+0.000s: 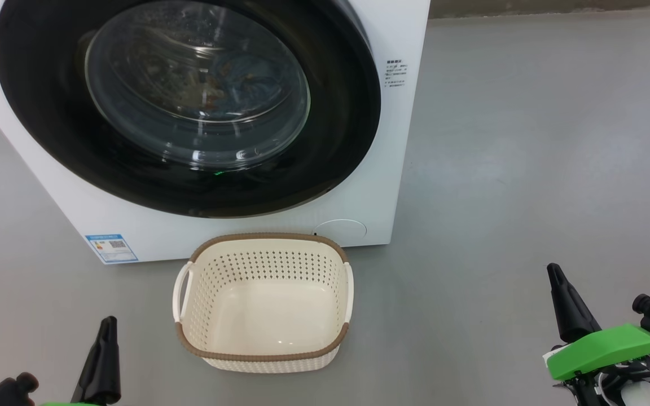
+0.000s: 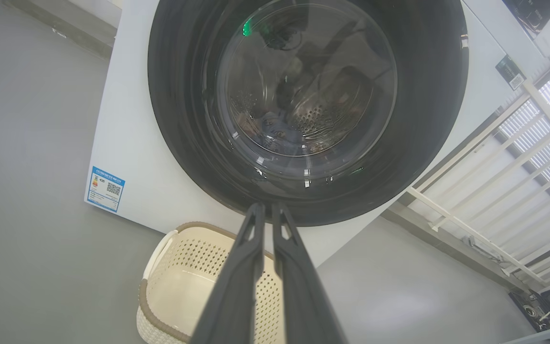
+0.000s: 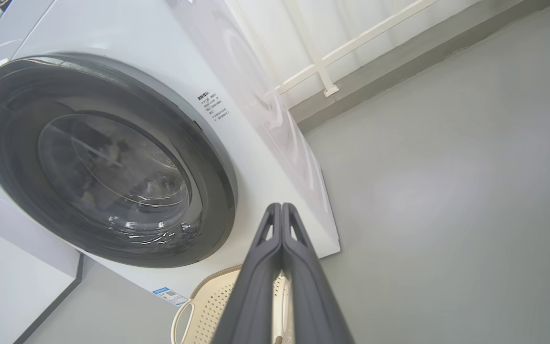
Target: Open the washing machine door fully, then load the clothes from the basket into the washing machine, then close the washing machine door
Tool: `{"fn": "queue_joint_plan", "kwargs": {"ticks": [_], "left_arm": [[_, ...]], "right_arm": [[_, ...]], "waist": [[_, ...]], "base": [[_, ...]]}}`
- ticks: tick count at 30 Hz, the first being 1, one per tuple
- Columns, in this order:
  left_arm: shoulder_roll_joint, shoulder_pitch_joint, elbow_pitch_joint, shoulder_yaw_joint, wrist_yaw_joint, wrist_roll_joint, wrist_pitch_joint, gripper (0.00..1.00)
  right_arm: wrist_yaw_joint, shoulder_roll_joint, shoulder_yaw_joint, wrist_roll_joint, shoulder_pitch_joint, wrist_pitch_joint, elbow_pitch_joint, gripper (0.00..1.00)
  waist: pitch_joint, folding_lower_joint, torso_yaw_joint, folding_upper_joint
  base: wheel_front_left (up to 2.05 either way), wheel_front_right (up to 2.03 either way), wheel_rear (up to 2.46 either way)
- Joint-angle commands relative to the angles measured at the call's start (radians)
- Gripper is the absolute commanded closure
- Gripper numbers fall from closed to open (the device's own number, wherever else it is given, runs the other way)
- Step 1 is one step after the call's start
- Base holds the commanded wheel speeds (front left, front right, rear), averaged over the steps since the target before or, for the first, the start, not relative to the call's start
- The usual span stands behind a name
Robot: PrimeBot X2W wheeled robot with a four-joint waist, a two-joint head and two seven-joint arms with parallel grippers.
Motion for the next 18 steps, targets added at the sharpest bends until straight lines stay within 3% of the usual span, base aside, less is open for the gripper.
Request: {"fn": "queue_joint_plan", "kwargs": {"ticks": [1, 18], "left_arm": [[0.009, -0.04, -0.013, 0.024, -0.001, -0.021, 0.006, 1.0], [-0.021, -0.049, -0.01, 0.056, -0.002, -0.162, 0.056, 1.0]], "right_arm": [[-0.001, -0.007, -0.005, 0.021, -0.024, 0.005, -0.029, 1.0], [-0.001, 0.018, -0.042, 0.174, -0.022, 0.055, -0.039, 1.0]], "waist": [[0.0, 0.0, 0.0, -0.0001], [-0.005, -0.0001, 0.007, -0.0001]], "base": [[0.0, 0.0, 0.0], [0.0, 0.0, 0.0]]}}
